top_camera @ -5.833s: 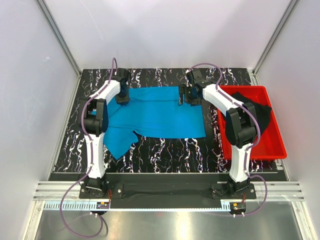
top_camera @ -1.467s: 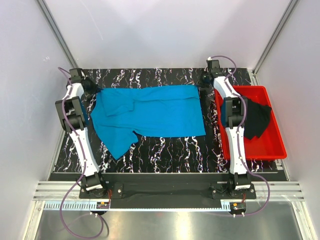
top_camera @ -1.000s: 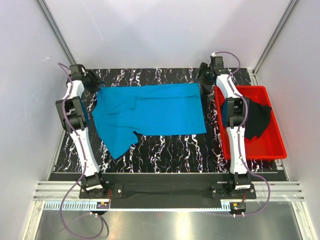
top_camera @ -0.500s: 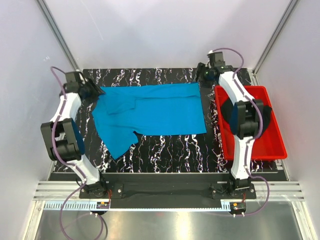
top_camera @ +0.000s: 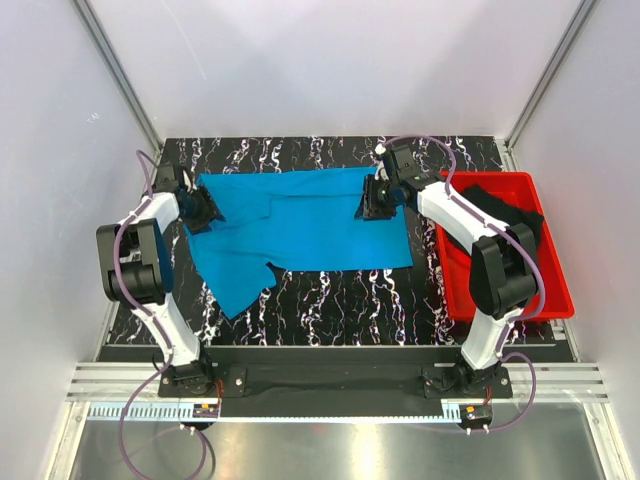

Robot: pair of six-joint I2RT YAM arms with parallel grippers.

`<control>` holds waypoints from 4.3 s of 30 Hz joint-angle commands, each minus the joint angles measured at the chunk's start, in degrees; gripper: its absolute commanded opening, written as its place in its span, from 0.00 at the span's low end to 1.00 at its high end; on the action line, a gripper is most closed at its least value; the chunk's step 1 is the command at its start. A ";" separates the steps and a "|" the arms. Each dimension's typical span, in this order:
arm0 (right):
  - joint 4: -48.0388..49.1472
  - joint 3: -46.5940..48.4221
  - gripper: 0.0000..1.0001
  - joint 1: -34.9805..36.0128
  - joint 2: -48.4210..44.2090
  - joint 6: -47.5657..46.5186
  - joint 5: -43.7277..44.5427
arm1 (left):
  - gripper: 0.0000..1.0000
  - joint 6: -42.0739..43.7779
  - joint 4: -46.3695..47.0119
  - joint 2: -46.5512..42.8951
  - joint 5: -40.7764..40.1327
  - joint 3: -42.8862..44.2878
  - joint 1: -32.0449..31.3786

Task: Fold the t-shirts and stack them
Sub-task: Fold the tshirt

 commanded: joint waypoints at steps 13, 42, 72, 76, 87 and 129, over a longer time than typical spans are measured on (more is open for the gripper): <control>4.79 -0.54 0.34 -0.22 -3.11 0.39 -1.60 | 0.54 1.93 3.39 4.68 3.67 3.73 -0.44; 5.67 -3.09 0.28 -0.04 -3.46 1.01 -2.31 | 0.53 -9.47 11.72 -4.35 23.25 -3.64 -0.35; 25.08 17.82 0.51 8.04 22.10 15.85 -10.22 | 0.41 -6.94 -2.23 -0.42 8.59 9.79 1.67; 32.80 25.98 0.52 10.67 31.23 21.74 -10.13 | 0.41 -7.48 0.58 2.73 8.59 10.49 1.93; 32.75 44.19 0.39 13.49 46.99 27.80 -8.20 | 0.40 -7.03 1.29 6.52 8.76 10.85 3.16; 22.90 40.41 0.45 15.60 46.37 23.86 -3.01 | 0.41 -6.86 0.31 13.12 9.65 11.73 3.69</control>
